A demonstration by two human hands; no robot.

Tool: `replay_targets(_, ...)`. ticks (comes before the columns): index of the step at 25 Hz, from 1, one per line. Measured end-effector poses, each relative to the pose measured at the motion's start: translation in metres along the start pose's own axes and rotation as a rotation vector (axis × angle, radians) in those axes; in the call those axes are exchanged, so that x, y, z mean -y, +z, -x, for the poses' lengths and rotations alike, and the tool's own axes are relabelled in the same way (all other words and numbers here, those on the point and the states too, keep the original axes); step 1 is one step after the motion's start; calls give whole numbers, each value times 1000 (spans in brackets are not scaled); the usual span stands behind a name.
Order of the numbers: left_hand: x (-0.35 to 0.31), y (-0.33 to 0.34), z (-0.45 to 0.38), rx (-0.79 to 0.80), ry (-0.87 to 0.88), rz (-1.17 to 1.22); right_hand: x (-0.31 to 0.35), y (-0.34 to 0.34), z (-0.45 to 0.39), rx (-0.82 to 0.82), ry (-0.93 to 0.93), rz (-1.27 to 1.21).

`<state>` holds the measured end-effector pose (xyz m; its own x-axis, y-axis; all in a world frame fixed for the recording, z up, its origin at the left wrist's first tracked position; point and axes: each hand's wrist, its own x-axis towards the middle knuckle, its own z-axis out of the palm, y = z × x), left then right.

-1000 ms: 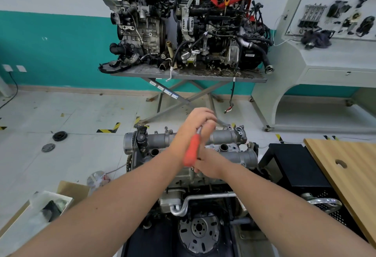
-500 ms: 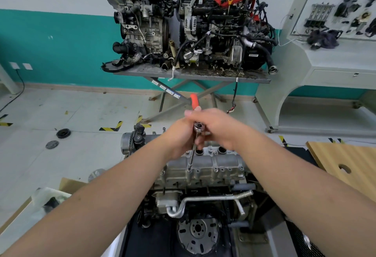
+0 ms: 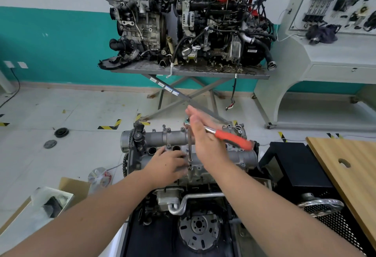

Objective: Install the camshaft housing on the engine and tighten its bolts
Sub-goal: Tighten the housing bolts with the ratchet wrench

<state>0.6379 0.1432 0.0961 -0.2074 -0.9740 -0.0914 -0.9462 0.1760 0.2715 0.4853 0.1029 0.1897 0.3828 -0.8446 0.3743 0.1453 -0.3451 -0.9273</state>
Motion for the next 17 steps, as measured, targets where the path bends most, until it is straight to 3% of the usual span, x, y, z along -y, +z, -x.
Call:
replay_targets(4, -2, 2, -8, -53, -54, 89, -5, 2, -13, 22, -648, 626)
replay_targets(8, -10, -6, -16, 27, -104, 128, 20, -3, -27, 267, -752, 1186)
replay_targets(11, -11, -5, -17, 30, -147, 68, 48, 7, -26, 487, -424, 1546)
replay_targets(14, -10, -1, -18, 23, -143, 74, 70, 11, -44, 581, -155, 1608)
replay_targets(16, -8, 0, -19, 28, -131, 94, 78, 5, -54, 561, 226, 1260)
replay_targets(17, -7, 0, -19, 35, -134, 105, 77, 0, -55, 486, 446, 894)
